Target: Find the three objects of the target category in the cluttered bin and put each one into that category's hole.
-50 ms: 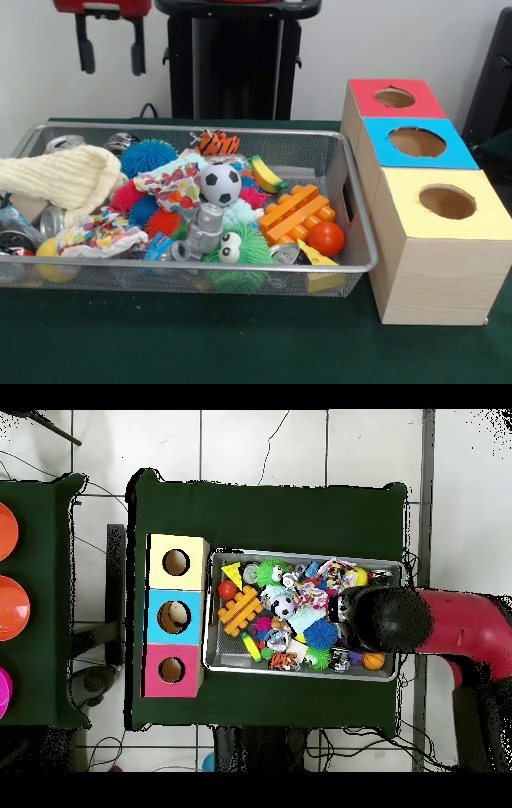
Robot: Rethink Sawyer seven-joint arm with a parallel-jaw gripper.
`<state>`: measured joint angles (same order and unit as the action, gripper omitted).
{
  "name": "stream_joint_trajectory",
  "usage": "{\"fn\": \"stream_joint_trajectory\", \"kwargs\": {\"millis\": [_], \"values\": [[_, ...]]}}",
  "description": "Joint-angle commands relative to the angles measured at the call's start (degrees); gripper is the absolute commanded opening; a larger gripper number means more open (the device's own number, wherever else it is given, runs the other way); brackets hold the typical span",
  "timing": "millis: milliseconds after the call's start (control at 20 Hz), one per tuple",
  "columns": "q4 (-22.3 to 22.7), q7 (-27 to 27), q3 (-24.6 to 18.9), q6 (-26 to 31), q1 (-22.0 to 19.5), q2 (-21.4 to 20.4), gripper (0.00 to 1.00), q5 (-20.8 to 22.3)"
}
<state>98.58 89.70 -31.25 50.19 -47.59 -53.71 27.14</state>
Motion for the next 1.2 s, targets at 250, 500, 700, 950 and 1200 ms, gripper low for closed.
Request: {"fn": "stream_joint_trajectory", "kwargs": {"millis": [250,500,700,950,1200], "values": [[6.69,3.6,2.73,-8.76,0.59,4.16,1.0,1.58],[6.6,4.91,4.27,-10.75,1.0,5.42,1.0,1.43],[7.26,9.7,7.42,-12.47,2.44,4.65,1.0,0.76],[7.79,9.03,9.26,-12.0,4.01,3.85,1.0,0.03],[7.3,4.17,8.58,-11.27,4.83,4.04,1.0,1.06]]}}
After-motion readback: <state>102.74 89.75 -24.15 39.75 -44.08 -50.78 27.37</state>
